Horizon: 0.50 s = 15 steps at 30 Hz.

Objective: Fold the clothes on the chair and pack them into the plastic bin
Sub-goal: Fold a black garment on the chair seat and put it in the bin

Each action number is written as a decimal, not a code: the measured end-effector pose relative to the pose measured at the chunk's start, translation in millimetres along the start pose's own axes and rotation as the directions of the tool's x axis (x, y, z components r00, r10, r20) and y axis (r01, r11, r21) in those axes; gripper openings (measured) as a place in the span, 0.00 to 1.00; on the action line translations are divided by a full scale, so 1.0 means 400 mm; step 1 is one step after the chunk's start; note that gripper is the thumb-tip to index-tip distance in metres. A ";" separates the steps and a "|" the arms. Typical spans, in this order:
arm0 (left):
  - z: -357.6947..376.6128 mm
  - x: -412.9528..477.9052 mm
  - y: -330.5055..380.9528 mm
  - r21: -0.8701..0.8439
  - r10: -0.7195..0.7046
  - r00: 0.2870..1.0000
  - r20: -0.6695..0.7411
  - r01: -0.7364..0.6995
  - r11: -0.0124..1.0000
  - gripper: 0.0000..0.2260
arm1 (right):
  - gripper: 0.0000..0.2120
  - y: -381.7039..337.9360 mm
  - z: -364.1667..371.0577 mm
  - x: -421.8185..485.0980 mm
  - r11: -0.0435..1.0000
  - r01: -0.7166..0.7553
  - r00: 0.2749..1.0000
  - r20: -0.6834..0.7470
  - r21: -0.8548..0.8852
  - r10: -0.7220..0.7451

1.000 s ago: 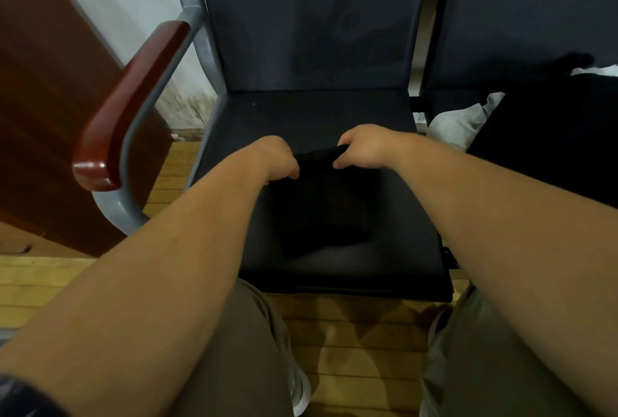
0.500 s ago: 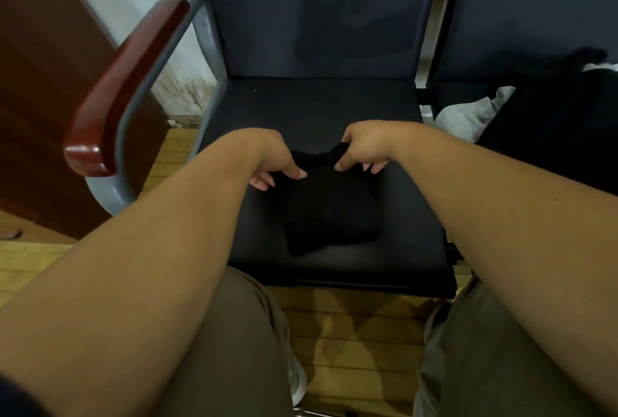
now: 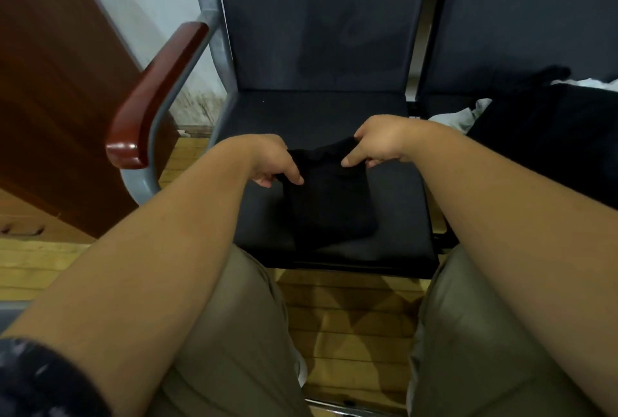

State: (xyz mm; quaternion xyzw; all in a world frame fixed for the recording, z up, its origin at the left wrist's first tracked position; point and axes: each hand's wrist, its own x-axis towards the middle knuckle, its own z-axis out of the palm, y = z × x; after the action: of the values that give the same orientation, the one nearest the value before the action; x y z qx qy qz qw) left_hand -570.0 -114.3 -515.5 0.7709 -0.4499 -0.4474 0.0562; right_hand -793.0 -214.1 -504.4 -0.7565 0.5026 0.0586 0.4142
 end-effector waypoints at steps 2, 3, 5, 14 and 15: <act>-0.001 -0.043 0.004 0.029 0.041 0.999 -0.011 -0.041 0.999 0.17 | 0.22 -0.005 -0.001 -0.038 1.000 0.002 1.000 -0.008 -0.013 -0.002; -0.002 -0.065 0.004 0.032 0.061 0.998 -0.024 -0.060 0.998 0.15 | 0.22 -0.010 0.000 -0.057 1.000 0.012 1.000 -0.012 -0.017 -0.012; -0.004 -0.106 0.000 0.028 0.092 0.994 -0.052 -0.091 0.995 0.15 | 0.22 -0.026 0.000 -0.097 0.998 0.047 0.998 -0.034 -0.044 -0.049; -0.068 -0.323 -0.105 0.053 0.235 0.931 -0.280 -0.230 0.972 0.10 | 0.08 -0.216 0.059 -0.245 0.962 0.258 0.944 -0.187 -0.094 -0.271; -0.081 -0.348 -0.122 0.107 0.239 0.911 -0.337 -0.215 0.971 0.09 | 0.09 -0.251 0.079 -0.251 0.956 0.284 0.935 -0.196 -0.077 -0.294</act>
State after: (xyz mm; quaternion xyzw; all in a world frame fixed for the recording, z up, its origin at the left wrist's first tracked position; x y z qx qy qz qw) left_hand -541.6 7.7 -431.4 0.7816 -0.5343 -0.2793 0.1602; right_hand -750.3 -105.6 -417.1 -0.8337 0.4245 -0.0695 0.3462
